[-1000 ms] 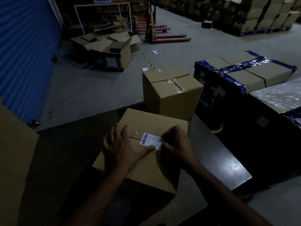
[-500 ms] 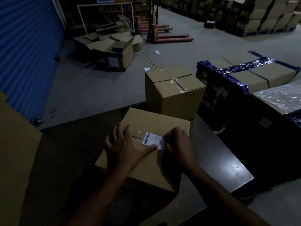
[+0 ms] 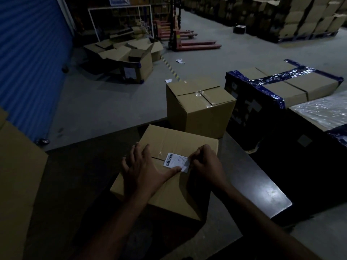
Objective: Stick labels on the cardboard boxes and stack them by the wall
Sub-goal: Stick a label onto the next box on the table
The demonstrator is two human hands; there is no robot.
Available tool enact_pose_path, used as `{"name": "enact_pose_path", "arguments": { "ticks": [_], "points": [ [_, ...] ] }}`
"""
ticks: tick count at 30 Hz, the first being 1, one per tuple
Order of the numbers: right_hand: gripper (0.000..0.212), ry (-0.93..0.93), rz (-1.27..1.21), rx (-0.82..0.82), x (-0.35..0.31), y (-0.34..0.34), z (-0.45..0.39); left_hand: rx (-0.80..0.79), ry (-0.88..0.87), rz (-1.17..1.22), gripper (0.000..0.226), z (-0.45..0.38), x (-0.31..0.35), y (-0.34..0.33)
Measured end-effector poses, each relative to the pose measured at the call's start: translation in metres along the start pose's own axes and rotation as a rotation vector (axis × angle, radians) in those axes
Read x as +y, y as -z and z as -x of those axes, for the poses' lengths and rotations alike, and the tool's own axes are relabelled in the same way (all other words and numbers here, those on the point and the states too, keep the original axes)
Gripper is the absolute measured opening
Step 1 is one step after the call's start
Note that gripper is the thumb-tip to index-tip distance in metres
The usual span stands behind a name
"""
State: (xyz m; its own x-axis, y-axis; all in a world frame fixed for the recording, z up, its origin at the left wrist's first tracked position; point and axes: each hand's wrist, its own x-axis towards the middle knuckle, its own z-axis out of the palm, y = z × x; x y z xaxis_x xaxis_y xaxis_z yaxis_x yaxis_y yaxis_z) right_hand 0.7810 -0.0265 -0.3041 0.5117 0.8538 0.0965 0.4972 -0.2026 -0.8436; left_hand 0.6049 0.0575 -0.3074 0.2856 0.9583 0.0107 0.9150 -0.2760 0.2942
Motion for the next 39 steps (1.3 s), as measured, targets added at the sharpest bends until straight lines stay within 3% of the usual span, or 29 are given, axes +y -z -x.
{"name": "enact_pose_path", "arguments": {
  "ticks": [2, 6, 8, 24, 28, 30, 34, 39],
  "points": [
    [0.023, -0.018, -0.071, -0.014, -0.002, 0.003, 0.002, -0.005, 0.000, 0.008, 0.138, 0.000, -0.001, 0.000],
    [0.014, 0.156, 0.277, 0.077, -0.001, -0.013, 0.023, -0.007, 0.009, 0.009, 0.138, 0.002, 0.002, 0.002],
    [0.014, 0.191, 0.327, 0.104, 0.001, -0.019, 0.027, -0.008, 0.008, 0.003, 0.136, 0.002, 0.003, 0.002],
    [0.039, -0.106, 0.088, -0.147, -0.018, -0.001, -0.012, -0.022, -0.007, 0.050, 0.133, 0.004, 0.003, 0.008],
    [0.035, -0.064, 0.079, -0.172, -0.026, 0.005, -0.011, -0.021, -0.022, 0.084, 0.118, 0.002, 0.001, 0.010],
    [0.040, -0.127, 0.062, -0.243, -0.032, 0.007, -0.015, 0.028, 0.000, 0.174, 0.094, -0.001, -0.001, 0.010],
    [0.038, -0.299, -0.220, -0.371, -0.038, 0.016, -0.020, 0.125, 0.024, 0.259, 0.041, -0.002, -0.006, 0.005],
    [0.042, -0.384, -0.763, -0.351, -0.030, 0.020, -0.007, 0.172, 0.004, 0.301, 0.040, 0.001, -0.009, 0.002]
  ]
}}
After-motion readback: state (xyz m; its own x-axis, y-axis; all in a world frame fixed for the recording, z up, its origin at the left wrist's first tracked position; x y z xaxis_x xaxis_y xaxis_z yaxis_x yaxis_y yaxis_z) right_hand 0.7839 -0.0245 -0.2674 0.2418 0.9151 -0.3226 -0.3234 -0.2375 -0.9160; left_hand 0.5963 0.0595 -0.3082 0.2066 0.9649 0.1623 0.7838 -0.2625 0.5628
